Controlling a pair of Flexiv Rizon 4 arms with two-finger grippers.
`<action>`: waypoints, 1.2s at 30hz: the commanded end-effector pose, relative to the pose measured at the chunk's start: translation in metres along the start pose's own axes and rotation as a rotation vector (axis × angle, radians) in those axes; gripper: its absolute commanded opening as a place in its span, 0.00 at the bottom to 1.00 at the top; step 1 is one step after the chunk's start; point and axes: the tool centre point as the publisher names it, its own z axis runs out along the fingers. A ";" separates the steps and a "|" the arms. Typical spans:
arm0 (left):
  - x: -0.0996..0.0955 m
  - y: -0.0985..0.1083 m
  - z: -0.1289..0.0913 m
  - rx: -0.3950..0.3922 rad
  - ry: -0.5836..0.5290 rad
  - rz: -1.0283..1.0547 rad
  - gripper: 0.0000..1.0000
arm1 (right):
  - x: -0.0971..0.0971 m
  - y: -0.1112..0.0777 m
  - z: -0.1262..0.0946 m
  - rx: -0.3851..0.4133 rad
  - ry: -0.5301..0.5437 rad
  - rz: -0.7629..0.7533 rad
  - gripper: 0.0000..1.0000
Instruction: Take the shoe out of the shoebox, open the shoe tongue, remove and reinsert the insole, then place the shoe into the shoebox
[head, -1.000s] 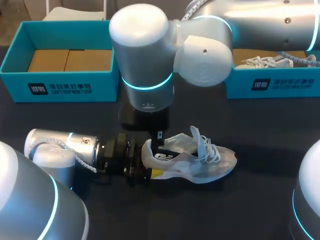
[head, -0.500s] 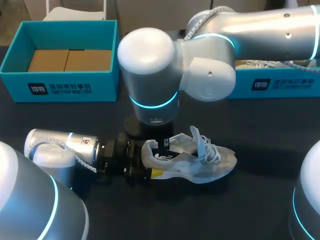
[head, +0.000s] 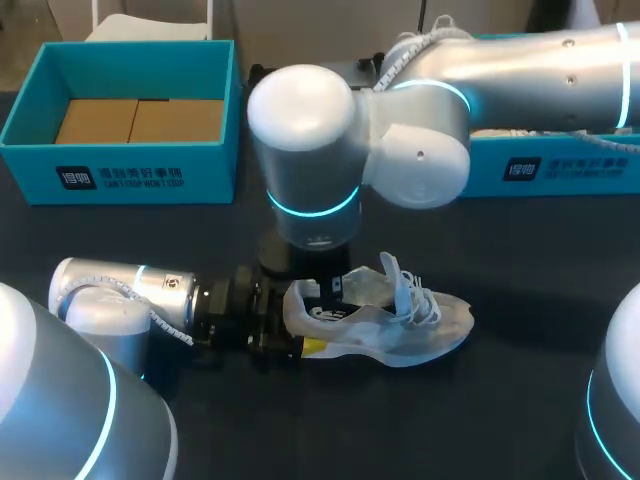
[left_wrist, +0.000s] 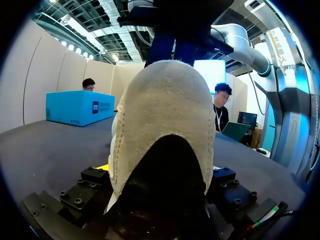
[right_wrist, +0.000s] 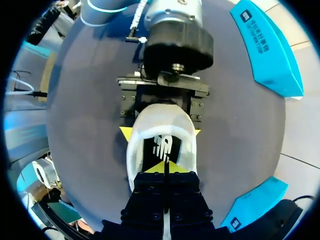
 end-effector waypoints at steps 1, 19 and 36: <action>0.001 0.000 0.000 0.000 -0.004 0.000 0.00 | 0.003 -0.006 0.013 -0.017 0.009 0.004 0.00; 0.001 0.000 0.000 0.000 -0.004 0.000 0.00 | -0.007 -0.027 0.041 -0.033 0.006 0.019 0.00; 0.001 0.000 0.000 0.000 -0.004 0.000 0.00 | -0.007 -0.059 0.050 -0.021 0.055 0.082 0.00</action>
